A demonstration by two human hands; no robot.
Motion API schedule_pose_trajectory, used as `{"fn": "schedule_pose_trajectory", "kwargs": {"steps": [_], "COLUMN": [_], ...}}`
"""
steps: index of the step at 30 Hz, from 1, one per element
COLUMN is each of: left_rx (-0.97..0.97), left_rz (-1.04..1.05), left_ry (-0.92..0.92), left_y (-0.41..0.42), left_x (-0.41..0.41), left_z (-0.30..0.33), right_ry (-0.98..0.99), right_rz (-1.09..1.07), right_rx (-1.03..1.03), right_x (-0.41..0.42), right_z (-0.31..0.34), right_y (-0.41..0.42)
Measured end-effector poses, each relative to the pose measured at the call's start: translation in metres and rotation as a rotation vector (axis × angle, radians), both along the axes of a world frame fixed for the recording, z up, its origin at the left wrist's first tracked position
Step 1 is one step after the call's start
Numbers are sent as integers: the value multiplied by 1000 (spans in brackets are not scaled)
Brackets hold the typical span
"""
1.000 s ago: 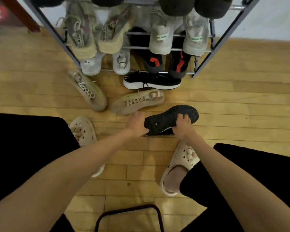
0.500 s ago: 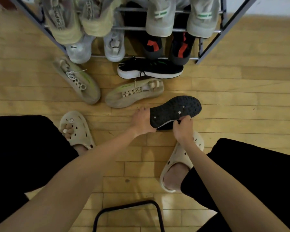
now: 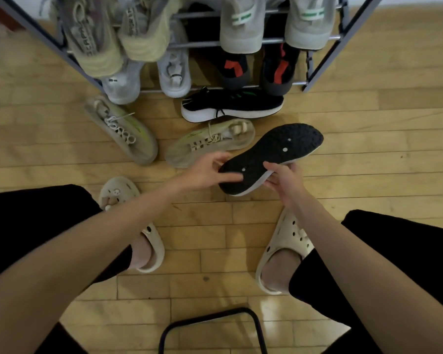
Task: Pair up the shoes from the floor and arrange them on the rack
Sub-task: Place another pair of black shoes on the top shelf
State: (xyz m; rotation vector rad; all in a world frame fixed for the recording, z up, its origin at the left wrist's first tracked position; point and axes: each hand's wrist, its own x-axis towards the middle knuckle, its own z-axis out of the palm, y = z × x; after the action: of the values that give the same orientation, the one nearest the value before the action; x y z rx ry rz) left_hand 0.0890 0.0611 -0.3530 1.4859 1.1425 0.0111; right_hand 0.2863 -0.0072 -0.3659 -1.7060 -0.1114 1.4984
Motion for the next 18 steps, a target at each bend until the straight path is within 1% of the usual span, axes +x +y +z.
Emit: {"fn": "schedule_pose_trajectory", "kwargs": {"steps": [1, 2, 4, 5, 6, 7, 10, 12, 14, 18], "left_rx": [23, 139, 577, 738, 823, 847, 774, 777, 809, 796], "left_rz": [26, 63, 65, 23, -50, -147, -440, -539, -549, -497], "left_ry": [-3, 46, 282, 397, 491, 569, 744, 852, 917, 947], "left_y": [10, 24, 57, 74, 90, 104, 123, 122, 121, 123], "left_x": [0, 0, -3, -6, -8, -8, 3, 16, 24, 28], "left_z": [2, 2, -6, -10, -18, -25, -38, -41, -43, -37], "right_ry": [9, 1, -53, -85, -109, -123, -149, -145, -142, -136], "right_rz": [-9, -14, -8, -3, 4, 14, 48, 36, 23, -7], "right_rx": [0, -2, -11, -15, -18, -18, -29, -36, -45, -70], "right_x": [4, 7, 11, 12, 12, 13, 11, 8, 5, 0], "right_z": [0, 1, -1, -2, -3, -3, -4, -8, -13, -16], "right_y": [1, 1, -1, -2, -3, -4, -7, -8, -9, -7]}}
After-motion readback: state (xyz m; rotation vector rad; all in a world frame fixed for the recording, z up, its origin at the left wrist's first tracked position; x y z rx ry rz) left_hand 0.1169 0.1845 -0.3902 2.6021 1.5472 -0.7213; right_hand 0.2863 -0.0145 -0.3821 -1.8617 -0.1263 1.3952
